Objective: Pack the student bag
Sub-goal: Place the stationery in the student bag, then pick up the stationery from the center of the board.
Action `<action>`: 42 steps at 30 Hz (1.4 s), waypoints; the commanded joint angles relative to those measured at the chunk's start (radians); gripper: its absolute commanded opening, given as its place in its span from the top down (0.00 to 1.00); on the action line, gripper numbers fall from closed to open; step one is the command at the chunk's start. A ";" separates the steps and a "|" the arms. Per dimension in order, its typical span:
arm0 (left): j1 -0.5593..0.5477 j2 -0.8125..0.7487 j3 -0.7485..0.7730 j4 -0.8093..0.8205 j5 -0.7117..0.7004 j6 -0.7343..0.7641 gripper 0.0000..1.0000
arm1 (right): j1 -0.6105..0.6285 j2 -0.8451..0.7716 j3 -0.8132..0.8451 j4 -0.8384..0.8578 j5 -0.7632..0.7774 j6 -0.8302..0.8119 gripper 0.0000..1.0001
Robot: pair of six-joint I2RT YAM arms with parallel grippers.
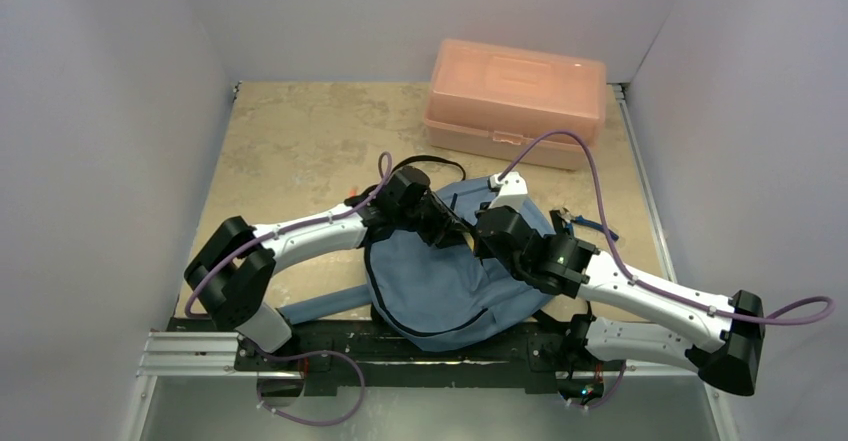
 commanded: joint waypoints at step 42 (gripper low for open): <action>0.498 -0.218 0.159 -0.745 -0.470 1.132 0.17 | 0.003 -0.071 -0.037 0.101 -0.045 -0.109 1.00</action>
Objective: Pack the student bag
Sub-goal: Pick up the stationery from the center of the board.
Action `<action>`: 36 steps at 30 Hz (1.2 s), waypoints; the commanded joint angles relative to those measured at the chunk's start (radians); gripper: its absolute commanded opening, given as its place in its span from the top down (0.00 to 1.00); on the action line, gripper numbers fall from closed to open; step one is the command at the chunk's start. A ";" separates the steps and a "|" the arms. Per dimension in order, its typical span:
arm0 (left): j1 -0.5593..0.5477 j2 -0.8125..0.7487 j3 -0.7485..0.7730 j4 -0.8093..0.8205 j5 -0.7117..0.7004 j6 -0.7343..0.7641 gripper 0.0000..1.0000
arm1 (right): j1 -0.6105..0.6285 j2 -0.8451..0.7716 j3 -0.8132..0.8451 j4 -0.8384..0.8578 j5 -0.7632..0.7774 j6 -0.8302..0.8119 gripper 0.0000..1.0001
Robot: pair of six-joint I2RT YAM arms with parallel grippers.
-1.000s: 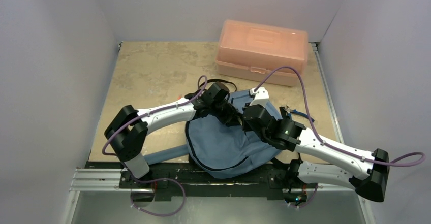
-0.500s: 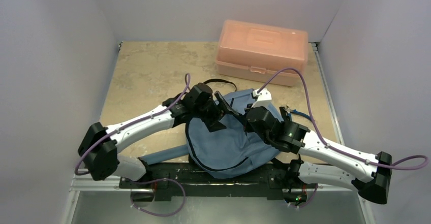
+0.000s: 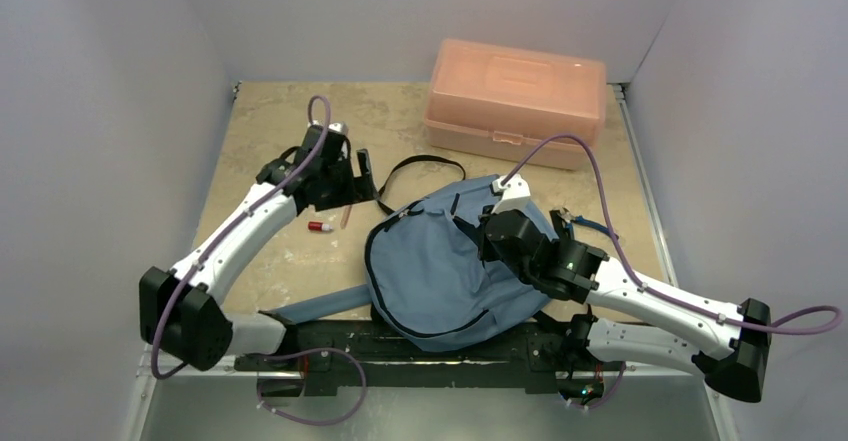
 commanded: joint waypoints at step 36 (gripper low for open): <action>0.546 0.303 -0.229 0.076 0.019 -0.842 0.87 | 0.004 -0.067 0.017 0.033 -0.005 -0.033 1.00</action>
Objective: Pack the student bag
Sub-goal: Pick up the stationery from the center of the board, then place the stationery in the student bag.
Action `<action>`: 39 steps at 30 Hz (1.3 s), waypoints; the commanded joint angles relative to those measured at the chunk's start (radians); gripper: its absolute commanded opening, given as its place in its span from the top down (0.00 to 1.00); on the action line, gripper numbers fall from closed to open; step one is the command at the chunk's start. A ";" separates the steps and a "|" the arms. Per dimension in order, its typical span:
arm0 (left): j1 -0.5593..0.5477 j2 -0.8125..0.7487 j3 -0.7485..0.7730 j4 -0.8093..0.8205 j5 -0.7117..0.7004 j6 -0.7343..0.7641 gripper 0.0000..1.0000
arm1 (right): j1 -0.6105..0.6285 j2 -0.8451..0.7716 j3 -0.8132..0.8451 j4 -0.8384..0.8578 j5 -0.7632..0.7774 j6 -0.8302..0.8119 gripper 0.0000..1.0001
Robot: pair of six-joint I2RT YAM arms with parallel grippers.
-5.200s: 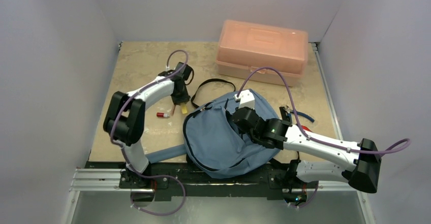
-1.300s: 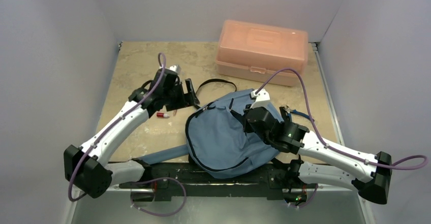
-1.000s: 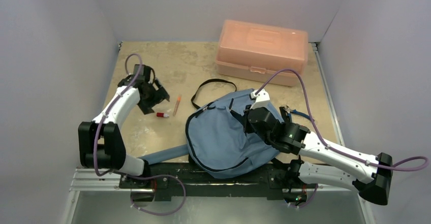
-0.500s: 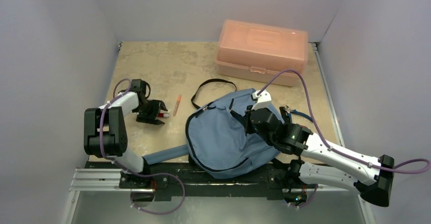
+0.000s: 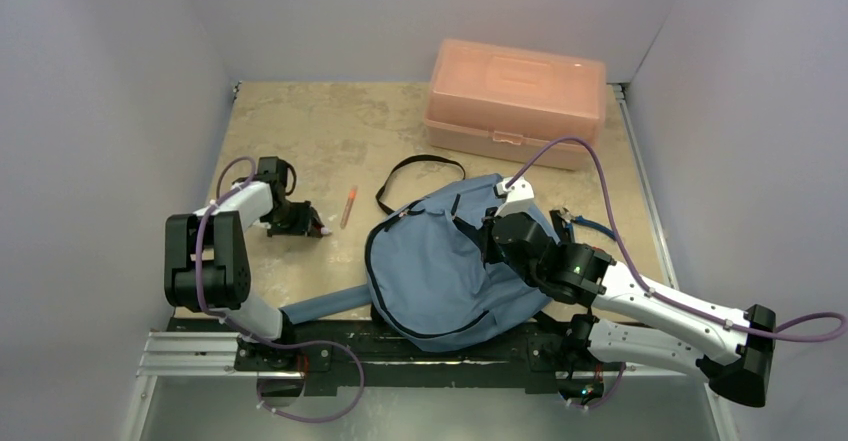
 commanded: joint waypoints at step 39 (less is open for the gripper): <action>-1.123 -0.149 -0.018 0.908 -0.154 0.014 1.00 | 0.004 -0.083 0.000 0.129 -0.014 0.031 1.00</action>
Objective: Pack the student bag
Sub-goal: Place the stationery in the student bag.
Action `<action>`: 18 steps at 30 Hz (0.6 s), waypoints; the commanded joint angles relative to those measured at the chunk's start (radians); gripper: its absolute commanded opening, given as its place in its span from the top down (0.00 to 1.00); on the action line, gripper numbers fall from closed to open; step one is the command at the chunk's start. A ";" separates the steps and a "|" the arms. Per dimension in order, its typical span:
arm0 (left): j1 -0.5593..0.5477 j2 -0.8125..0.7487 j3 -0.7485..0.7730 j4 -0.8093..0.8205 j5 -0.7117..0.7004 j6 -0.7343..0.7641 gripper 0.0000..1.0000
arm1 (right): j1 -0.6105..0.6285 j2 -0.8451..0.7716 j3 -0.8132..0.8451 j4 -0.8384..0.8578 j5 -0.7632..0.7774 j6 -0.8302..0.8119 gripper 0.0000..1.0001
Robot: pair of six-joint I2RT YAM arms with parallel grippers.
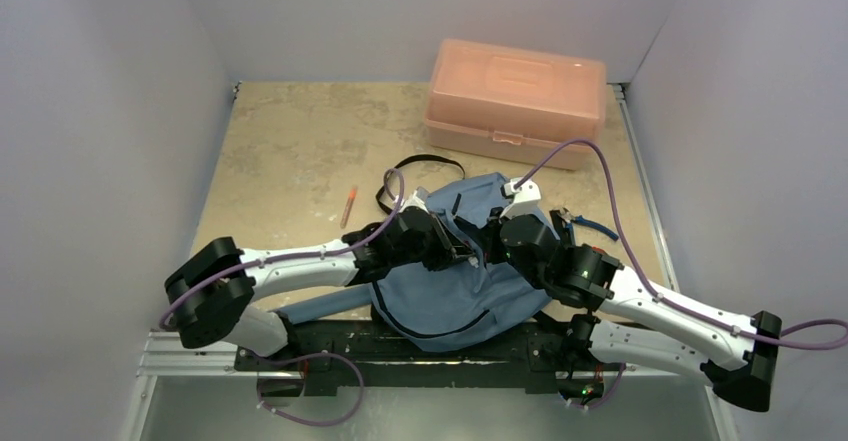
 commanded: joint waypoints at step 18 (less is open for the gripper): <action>-0.035 0.160 0.135 0.250 -0.197 0.025 0.56 | 0.004 -0.091 0.029 0.055 0.005 0.025 1.00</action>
